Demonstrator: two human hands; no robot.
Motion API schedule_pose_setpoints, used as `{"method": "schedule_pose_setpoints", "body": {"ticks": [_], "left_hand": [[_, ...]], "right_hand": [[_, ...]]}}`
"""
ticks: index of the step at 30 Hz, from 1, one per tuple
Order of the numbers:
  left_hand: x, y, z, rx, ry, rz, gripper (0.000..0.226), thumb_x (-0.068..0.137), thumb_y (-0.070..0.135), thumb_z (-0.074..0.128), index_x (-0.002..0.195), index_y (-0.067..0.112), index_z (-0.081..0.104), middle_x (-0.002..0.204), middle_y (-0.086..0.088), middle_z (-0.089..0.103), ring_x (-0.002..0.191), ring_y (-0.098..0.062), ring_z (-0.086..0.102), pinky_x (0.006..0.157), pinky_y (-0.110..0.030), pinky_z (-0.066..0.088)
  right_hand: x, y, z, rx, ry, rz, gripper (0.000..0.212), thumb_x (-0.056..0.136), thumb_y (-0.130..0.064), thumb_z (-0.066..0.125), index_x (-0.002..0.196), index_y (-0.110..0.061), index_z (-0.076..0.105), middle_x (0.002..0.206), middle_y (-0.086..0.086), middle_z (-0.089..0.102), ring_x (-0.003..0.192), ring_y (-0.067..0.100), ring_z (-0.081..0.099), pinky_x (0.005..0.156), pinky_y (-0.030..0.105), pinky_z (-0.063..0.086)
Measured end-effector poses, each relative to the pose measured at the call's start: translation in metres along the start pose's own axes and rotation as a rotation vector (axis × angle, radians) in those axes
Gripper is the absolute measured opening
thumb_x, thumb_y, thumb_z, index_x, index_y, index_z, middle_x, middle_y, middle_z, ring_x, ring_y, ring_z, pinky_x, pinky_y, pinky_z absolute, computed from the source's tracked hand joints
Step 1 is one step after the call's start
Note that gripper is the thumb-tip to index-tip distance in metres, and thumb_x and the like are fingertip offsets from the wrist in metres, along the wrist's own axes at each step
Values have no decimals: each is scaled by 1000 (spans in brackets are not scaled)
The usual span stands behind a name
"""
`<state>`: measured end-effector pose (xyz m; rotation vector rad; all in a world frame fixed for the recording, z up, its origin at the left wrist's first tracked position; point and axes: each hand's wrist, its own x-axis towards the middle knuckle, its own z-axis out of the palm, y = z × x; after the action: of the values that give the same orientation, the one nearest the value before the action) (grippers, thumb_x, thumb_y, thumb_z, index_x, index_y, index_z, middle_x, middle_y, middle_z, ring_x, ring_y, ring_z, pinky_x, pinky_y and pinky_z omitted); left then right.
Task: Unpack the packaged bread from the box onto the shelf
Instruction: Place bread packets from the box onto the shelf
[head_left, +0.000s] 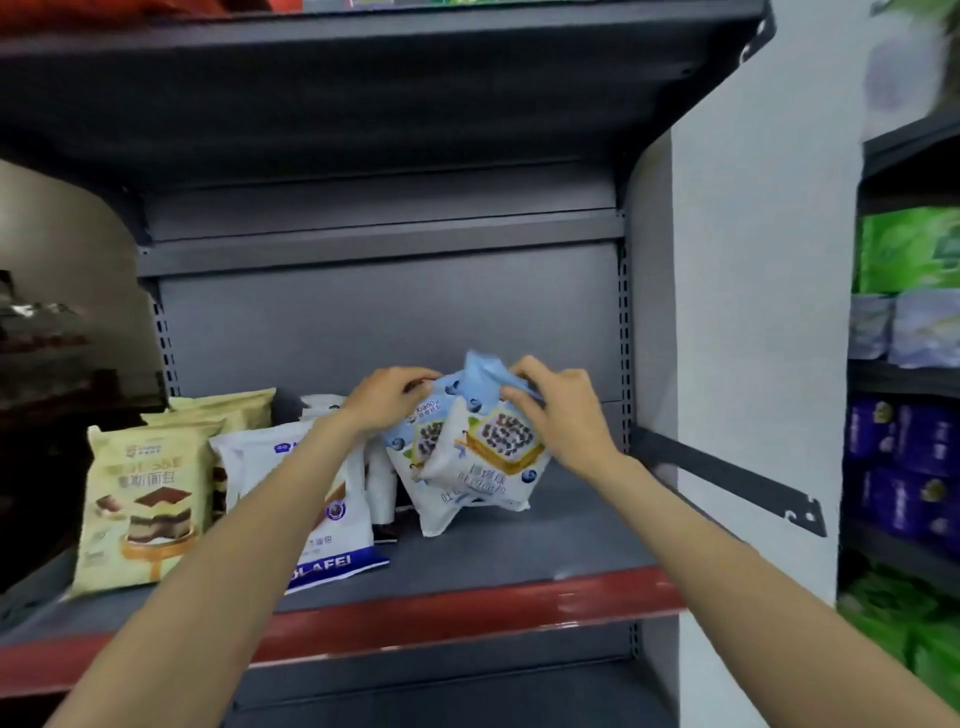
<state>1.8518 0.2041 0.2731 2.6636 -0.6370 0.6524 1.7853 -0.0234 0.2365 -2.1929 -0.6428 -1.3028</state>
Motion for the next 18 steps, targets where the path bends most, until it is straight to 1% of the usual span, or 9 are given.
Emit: {"method": "schedule_pose_setpoints", "body": {"ticks": [1,2,3,5,7,9,12,15,18], "left_hand": [[0,-2,-2,-29,4,-8,34,101,25,42,130,17,56,129,-3,60,119,-23,54,90,-30,40],[-2,-4,-2,-45,11,-25,35,102,25,39,132,15,55,133,-4,57,124,-23,51,97,-31,38],[-5,-6,-3,-49,23,-51,37,102,27,37,133,14,54,135,-6,55,127,-23,49,102,-33,37],[-18,-8,-4,-55,98,-96,38,103,27,34,134,14,51,136,-8,55,127,-26,49,103,-36,37],[-39,-6,-5,-141,273,-111,36,102,18,36,134,12,51,131,-8,58,122,-25,52,100,-29,38],[-61,2,-7,-225,448,-80,32,100,11,39,127,11,56,123,-5,64,114,-22,58,92,-23,39],[-92,17,-1,-140,517,-46,25,97,23,46,116,21,62,108,5,70,98,-17,62,78,-27,44],[-124,28,8,-29,533,-19,27,93,35,45,110,27,65,96,9,71,93,-17,61,72,-29,41],[-162,38,19,60,597,82,32,89,39,42,98,25,69,80,7,70,77,-18,63,67,-28,40]], "right_hand": [[3,-6,12,-30,-80,-49,18,90,-30,59,92,-12,60,61,-7,47,59,19,47,70,32,35],[5,-12,25,-78,-174,-56,20,91,-34,57,98,-15,60,72,-6,55,74,20,54,83,38,38],[6,-18,38,-136,-258,-31,23,92,-36,54,105,-18,59,88,-4,61,95,22,55,97,44,33],[7,-29,58,-213,-361,56,34,93,-40,51,122,-23,53,125,-3,56,125,21,40,111,54,15],[3,-34,72,-249,-389,128,46,92,-43,51,133,-24,44,142,0,41,135,23,28,113,56,11],[-7,-35,79,-284,-378,181,52,92,-43,51,138,-22,38,147,3,33,136,27,25,113,53,17],[-30,-43,73,-198,-258,243,57,90,-42,55,139,-19,37,147,4,32,134,28,28,109,43,26],[-62,-59,48,-51,-110,197,48,89,-39,57,132,-19,47,140,2,43,125,26,39,99,38,34],[-105,-78,18,80,-10,153,36,89,-34,53,122,-19,55,123,-2,58,109,20,51,90,33,42]]}}
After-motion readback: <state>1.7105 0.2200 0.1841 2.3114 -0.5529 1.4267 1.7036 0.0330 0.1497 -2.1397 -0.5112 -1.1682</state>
